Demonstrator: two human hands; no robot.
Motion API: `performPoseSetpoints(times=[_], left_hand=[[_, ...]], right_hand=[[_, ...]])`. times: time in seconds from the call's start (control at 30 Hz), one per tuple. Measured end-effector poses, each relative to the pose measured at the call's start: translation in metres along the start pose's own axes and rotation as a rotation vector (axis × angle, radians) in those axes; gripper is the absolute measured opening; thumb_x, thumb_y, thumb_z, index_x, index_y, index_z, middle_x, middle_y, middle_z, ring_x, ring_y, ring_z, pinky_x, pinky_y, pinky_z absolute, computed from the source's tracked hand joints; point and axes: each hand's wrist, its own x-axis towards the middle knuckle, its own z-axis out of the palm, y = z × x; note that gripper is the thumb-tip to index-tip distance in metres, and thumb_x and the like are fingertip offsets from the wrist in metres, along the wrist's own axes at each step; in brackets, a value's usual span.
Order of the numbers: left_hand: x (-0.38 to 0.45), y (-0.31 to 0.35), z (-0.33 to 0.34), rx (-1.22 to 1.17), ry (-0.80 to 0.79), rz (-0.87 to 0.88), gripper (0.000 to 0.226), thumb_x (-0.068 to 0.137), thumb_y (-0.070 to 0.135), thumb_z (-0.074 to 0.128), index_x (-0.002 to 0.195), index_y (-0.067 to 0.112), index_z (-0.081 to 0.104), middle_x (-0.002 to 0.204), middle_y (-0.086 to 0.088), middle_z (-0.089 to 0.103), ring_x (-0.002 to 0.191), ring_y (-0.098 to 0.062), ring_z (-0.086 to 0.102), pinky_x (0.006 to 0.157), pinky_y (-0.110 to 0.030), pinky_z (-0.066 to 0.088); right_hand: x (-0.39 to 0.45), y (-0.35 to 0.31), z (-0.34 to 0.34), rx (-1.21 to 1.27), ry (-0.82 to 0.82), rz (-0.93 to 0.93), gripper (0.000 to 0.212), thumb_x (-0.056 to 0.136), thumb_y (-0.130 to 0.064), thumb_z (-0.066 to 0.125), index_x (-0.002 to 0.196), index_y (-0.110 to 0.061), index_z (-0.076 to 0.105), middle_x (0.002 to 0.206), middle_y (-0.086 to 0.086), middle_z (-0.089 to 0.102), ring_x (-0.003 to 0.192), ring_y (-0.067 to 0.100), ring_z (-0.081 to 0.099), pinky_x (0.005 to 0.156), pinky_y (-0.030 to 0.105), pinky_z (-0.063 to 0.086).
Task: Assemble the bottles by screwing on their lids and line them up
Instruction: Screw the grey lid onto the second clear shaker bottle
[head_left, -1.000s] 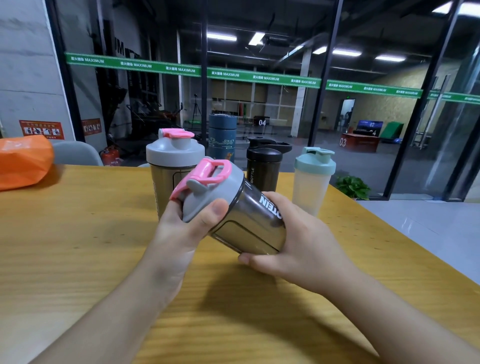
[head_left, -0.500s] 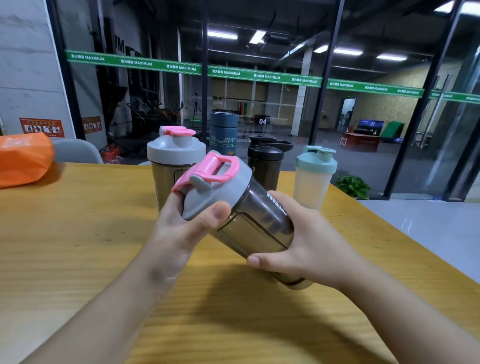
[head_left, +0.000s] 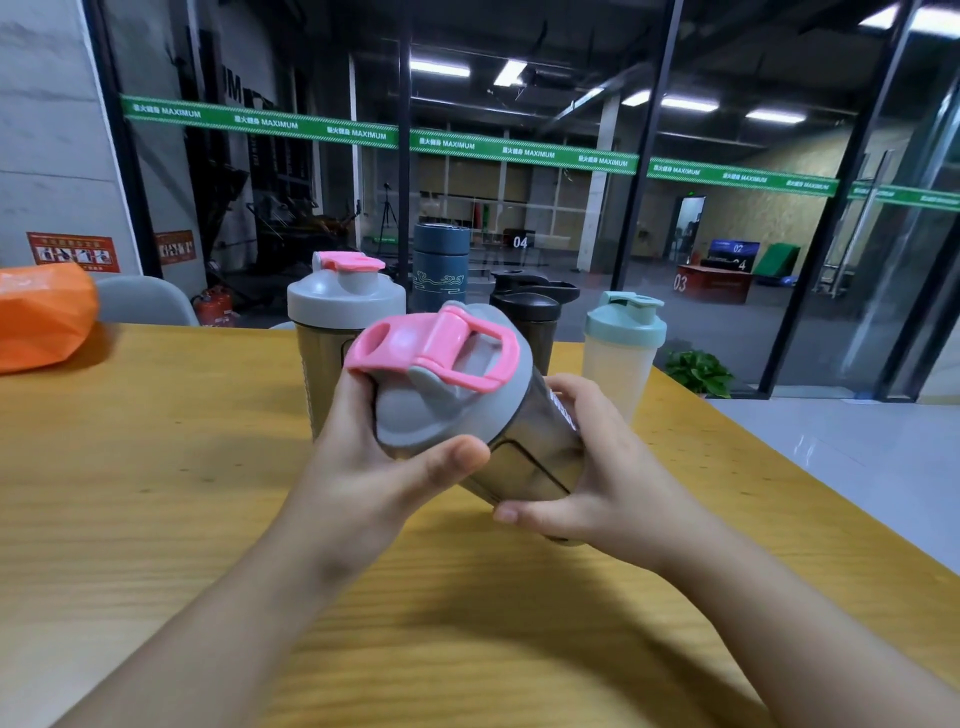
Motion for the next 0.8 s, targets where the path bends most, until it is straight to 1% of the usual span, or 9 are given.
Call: performPoseSetpoints(times=[0.07,0.1,0.2,0.3,0.4,0.47,0.57,0.67,0.8], left_hand=[[0.000,0.000,0.001,0.001,-0.005,0.006,0.097,0.049,0.062,0.081,0.127,0.019,0.042,0.111,0.025,0.068,0.104,0.007,0.062,0.079,-0.007,0.047],[0.000,0.000,0.001,0.006,0.000,0.007,0.099,0.050,0.062,0.081,0.129,0.018,0.041,0.111,0.025,0.068,0.104,0.007,0.062,0.079,-0.007,0.046],[0.002,-0.004,0.001,0.011,0.011,0.004,0.108,0.049,0.062,0.082,0.136,0.016,0.038,0.120,0.018,0.065,0.113,0.001,0.059,0.083,-0.010,0.046],[0.000,-0.014,0.001,0.002,0.018,-0.058,0.104,0.043,0.062,0.085,0.131,0.038,0.036,0.131,0.019,0.057,0.116,0.004,0.056,0.086,-0.014,0.049],[-0.006,-0.028,0.005,0.138,-0.017,-0.112,0.091,0.057,0.054,0.073,0.135,0.052,0.027,0.135,0.033,0.047,0.122,0.007,0.049,0.104,-0.031,0.043],[-0.011,-0.034,0.010,0.171,-0.068,-0.141,0.085,0.064,0.051,0.066,0.134,0.066,0.019,0.125,0.050,0.041,0.121,0.015,0.045,0.107,-0.029,0.038],[-0.013,-0.040,0.013,0.177,-0.103,-0.158,0.080,0.076,0.035,0.061,0.126,0.077,0.014,0.124,0.056,0.036,0.121,0.018,0.043,0.103,-0.022,0.037],[-0.011,-0.046,0.009,0.164,-0.100,-0.165,0.076,0.079,0.028,0.057,0.125,0.076,0.019,0.129,0.051,0.037,0.124,0.014,0.043,0.095,-0.010,0.041],[-0.009,-0.053,0.012,0.203,-0.079,-0.182,0.069,0.090,0.020,0.056,0.136,0.061,0.025,0.131,0.049,0.039,0.125,0.011,0.044,0.095,-0.011,0.041]], right_hand=[[0.001,0.001,0.001,-0.076,0.029,-0.048,0.089,0.054,-0.068,0.068,0.129,-0.035,0.035,0.114,-0.042,0.033,0.114,-0.007,0.034,0.090,0.007,0.031],[0.002,0.002,0.002,-0.086,0.043,-0.064,0.088,0.055,-0.068,0.068,0.130,-0.032,0.038,0.116,-0.039,0.034,0.115,-0.007,0.034,0.092,0.007,0.031],[0.004,0.005,0.005,-0.038,0.102,-0.072,0.087,0.058,-0.064,0.070,0.132,-0.027,0.043,0.124,-0.011,0.043,0.120,-0.007,0.035,0.097,0.009,0.032],[0.004,0.006,0.007,0.123,0.124,-0.003,0.077,0.059,-0.058,0.071,0.126,-0.030,0.047,0.118,-0.010,0.047,0.107,-0.011,0.042,0.085,0.005,0.035],[0.004,0.010,0.010,0.338,0.108,0.087,0.068,0.063,-0.055,0.071,0.122,-0.031,0.050,0.116,-0.012,0.059,0.107,-0.006,0.053,0.083,0.013,0.044],[0.004,0.013,0.012,0.422,0.097,0.114,0.063,0.067,-0.052,0.071,0.122,-0.028,0.053,0.112,-0.016,0.065,0.108,0.000,0.058,0.083,0.017,0.047],[0.004,0.016,0.014,0.480,0.076,0.123,0.054,0.074,-0.042,0.072,0.122,-0.025,0.054,0.114,-0.012,0.066,0.110,0.005,0.059,0.088,0.021,0.049],[0.005,0.021,0.016,0.508,0.058,0.155,0.055,0.073,-0.044,0.071,0.122,-0.026,0.054,0.117,-0.009,0.065,0.114,0.008,0.058,0.094,0.030,0.049],[0.008,0.029,0.013,0.528,0.055,0.199,0.059,0.072,-0.047,0.067,0.124,-0.023,0.053,0.119,-0.008,0.064,0.117,0.011,0.056,0.095,0.038,0.048]])
